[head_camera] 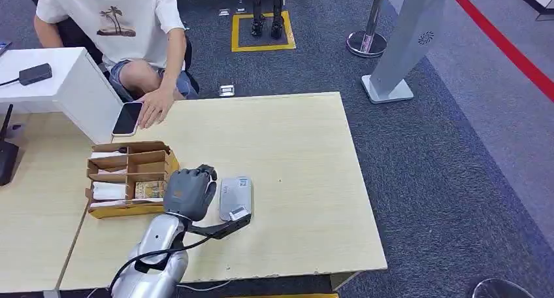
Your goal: Pass the card to the sensor for recognition and then transmit it.
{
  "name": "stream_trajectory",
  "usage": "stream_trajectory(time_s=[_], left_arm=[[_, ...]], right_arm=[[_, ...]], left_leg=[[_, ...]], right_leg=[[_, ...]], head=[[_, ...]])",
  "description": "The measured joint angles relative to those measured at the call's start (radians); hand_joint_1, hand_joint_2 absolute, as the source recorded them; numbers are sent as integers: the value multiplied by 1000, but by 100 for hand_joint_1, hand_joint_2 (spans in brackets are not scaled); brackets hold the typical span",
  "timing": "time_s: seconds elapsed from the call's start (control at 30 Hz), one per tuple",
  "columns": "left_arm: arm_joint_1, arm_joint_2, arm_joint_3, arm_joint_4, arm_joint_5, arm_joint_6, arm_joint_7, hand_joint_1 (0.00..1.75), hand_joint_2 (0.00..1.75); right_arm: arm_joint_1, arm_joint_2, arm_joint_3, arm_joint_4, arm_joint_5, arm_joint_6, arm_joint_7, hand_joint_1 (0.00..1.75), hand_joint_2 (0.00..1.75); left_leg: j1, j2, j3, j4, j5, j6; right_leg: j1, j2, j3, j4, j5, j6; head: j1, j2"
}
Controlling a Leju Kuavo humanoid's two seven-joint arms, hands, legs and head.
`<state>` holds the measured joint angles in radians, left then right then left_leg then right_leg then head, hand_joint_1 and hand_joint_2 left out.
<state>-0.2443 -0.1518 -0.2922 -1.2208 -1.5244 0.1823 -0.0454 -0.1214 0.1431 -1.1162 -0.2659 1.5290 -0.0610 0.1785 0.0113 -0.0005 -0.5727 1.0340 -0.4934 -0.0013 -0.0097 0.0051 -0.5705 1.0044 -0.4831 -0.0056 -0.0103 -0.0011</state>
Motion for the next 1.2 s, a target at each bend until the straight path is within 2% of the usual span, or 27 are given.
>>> stream_trajectory(time_s=[0.23,0.37,0.43,0.47,0.83,0.9,1.0,1.2], left_arm=[[1,0,-2,2,0,0,0,175,175],[15,-4,-28,34,0,11,-8,175,175],[32,-3,-54,75,-2,32,-5,175,175],[31,-3,-68,106,-13,58,20,175,175],[31,-2,-67,134,-2,84,32,175,175],[34,-1,-56,112,34,89,34,175,175],[47,-2,-7,20,98,53,31,175,175],[61,-4,133,-171,186,24,22,175,175]], right_arm=[[0,0,0,0,0,0,0,0,0],[0,-2,0,1,0,0,-2,0,0],[0,-5,0,3,0,2,-3,0,0],[0,-5,0,5,0,4,-3,0,0],[1,-6,0,5,0,4,-5,0,0],[2,-6,0,5,-3,4,-8,0,0],[9,-6,0,5,-5,4,-9,0,0],[16,-6,0,5,-6,4,-6,0,0]], left_leg=[[0,0,0,0,0,0],[0,0,0,0,0,0],[0,0,0,0,0,0],[0,0,0,0,0,0],[0,0,0,0,0,0],[0,0,0,0,0,0],[0,0,0,0,0,0],[0,0,0,0,0,0]], right_leg=[[0,0,0,0,0,0],[0,0,0,0,0,0],[0,0,0,0,0,0],[0,0,0,0,0,0],[0,0,1,0,0,0],[0,0,1,0,0,0],[0,0,1,0,0,0],[0,0,1,0,0,0]], head=[[0,0],[0,0],[0,0],[0,0],[0,0],[0,0],[0,0],[0,0]])
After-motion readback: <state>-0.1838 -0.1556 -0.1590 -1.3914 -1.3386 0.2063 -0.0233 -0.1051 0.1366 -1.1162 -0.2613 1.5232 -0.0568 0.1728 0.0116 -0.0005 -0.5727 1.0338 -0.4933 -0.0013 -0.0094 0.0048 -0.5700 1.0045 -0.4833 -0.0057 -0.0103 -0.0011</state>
